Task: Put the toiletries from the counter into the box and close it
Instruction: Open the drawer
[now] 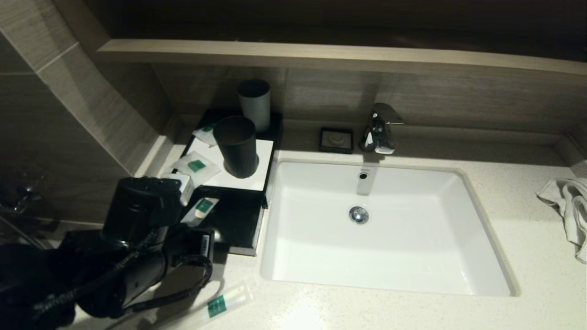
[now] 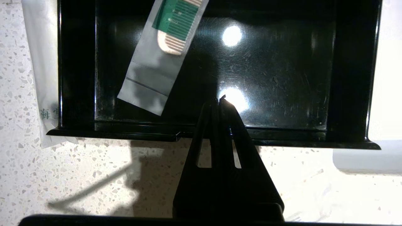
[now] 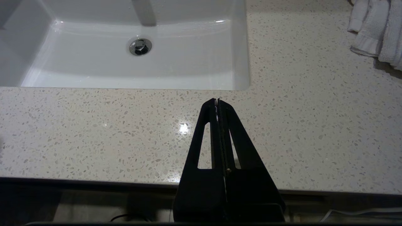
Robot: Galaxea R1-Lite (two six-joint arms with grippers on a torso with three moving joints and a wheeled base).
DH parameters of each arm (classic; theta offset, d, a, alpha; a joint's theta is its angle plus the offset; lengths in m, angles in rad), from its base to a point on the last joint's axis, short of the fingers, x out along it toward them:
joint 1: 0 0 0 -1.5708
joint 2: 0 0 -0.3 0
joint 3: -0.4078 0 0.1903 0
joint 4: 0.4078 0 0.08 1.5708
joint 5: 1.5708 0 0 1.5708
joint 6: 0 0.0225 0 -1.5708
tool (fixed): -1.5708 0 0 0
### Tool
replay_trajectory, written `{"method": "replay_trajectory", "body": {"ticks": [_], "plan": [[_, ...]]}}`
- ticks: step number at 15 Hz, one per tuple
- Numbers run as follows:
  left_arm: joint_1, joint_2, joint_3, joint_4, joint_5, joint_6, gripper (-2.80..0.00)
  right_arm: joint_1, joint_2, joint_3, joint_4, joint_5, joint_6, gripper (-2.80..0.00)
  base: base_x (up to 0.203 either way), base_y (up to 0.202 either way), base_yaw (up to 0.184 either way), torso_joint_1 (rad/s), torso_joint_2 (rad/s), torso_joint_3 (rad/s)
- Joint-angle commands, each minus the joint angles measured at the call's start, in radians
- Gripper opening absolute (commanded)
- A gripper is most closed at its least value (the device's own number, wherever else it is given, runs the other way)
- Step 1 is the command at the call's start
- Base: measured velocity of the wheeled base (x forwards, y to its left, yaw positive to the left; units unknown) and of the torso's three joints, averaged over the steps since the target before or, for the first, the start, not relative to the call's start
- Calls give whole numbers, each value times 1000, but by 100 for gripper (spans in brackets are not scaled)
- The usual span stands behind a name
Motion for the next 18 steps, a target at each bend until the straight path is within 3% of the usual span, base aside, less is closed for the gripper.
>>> {"method": "replay_trajectory", "body": {"ticks": [1, 18], "plan": [[0, 24, -1, -3, 1, -2, -280, 0, 0, 2, 0, 0, 1, -280, 0, 0, 0, 0, 0, 0], [30, 90, 13, 20, -17, -13, -280, 0, 0, 2, 0, 0, 1, -280, 0, 0, 0, 0, 0, 0]]}}
